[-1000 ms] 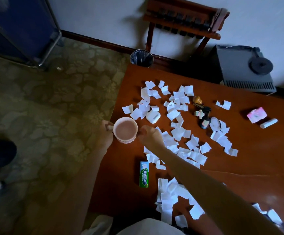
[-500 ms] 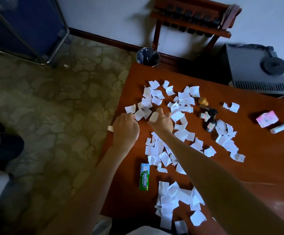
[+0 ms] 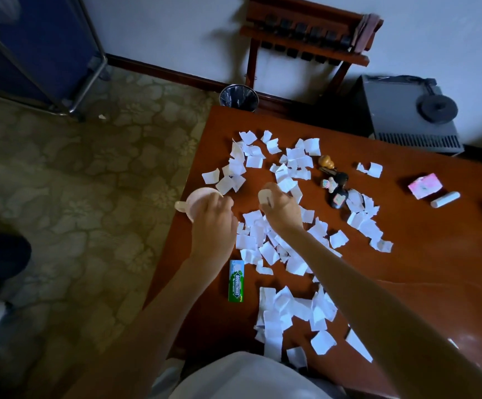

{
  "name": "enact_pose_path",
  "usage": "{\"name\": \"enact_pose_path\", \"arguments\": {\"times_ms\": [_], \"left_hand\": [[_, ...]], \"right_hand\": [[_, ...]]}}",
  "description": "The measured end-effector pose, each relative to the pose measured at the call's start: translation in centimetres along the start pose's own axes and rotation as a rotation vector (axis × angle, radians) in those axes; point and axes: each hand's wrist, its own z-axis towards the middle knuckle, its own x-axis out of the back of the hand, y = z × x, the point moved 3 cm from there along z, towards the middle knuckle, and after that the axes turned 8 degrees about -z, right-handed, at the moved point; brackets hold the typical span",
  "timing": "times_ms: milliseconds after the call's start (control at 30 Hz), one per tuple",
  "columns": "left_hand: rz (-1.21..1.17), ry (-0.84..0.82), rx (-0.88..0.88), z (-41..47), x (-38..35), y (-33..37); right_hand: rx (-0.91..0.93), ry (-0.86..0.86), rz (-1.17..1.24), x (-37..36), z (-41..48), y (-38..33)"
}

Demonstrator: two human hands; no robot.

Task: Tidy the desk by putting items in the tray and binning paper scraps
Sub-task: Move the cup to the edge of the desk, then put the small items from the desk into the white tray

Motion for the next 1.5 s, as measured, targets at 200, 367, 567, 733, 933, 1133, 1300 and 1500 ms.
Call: {"name": "enact_pose_path", "arguments": {"times_ms": [200,367,567,733,933,1133,1300,1500], "left_hand": [[0.05,-0.488,0.341,-6.9,-4.3,-0.4],[0.032,-0.606,0.488,-9.3,-6.8,-0.4],[-0.011,-0.486,0.444,-8.3,-6.5,1.8],[-0.089,-0.339,0.315,-7.2,-5.9,9.4],[-0.18,-0.329,0.218,-9.1,-10.9,22.0],[-0.299,-0.358,0.227,-12.3,-17.6,34.7],[-0.308,-0.397,0.186,-12.6,-21.1,43.8],[-0.332,-0.43,0.094,-8.2,-25.2,52.7]], "right_hand": [[-0.125,-0.011,0.084,-1.3,-6.5,2.9],[-0.214,-0.07,0.167,-2.0,-9.8,5.3],[-0.224,-0.019,0.22,-0.1,-11.4,8.5],[-0.199,0.065,0.304,3.1,-12.9,13.5],[-0.186,0.194,0.327,9.0,-15.8,24.6],[-0.239,0.233,0.36,16.2,-19.2,37.4],[-0.326,0.28,0.289,21.3,-21.0,44.9],[-0.41,0.347,0.358,26.2,-19.4,51.0]]}}
